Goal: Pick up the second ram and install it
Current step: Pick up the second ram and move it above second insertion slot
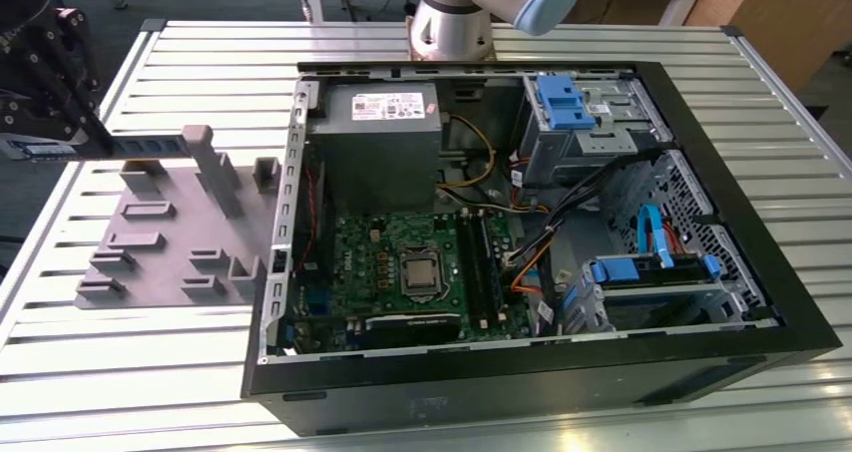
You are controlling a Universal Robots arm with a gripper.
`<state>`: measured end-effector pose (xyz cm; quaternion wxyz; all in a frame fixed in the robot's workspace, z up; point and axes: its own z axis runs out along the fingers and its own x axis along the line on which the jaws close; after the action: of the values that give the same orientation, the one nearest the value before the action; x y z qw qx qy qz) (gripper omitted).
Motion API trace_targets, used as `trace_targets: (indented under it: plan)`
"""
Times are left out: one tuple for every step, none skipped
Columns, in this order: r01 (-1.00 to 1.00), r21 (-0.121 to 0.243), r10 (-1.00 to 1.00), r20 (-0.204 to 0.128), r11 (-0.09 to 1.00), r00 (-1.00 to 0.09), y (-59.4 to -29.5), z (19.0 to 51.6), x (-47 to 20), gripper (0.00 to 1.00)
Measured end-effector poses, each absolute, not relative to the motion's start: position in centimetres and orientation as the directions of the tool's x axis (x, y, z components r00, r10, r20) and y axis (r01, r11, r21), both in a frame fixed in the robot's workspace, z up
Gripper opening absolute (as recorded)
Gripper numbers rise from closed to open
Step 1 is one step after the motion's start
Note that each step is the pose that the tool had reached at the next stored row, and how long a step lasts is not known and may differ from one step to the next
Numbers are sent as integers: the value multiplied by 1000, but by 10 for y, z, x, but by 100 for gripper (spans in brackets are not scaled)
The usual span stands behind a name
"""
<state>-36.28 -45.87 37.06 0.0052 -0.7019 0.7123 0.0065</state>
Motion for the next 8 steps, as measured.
trace_targets:
  plan:
    - [-1000, 2, -1000, -17, 15, -15, -459, 371, -362, 14]
    - [-1000, 2, -1000, -17, 15, -15, -459, 371, -361, 14]
    - [-1000, 2, -1000, -17, 15, -15, -459, 371, -360, 14]
    - [-1000, 2, -1000, -17, 15, -15, -459, 371, -359, 14]
    - [-1000, 2, -1000, -17, 15, -15, -459, 371, -358, 14]
    - [-1000, 2, -1000, -17, 15, -15, -459, 371, -358, 14]
    - [-1000, 2, -1000, -17, 15, -15, -459, 371, -356, 14]
    - [-1000, 2, -1000, -17, 15, -15, -459, 371, -355, 14]
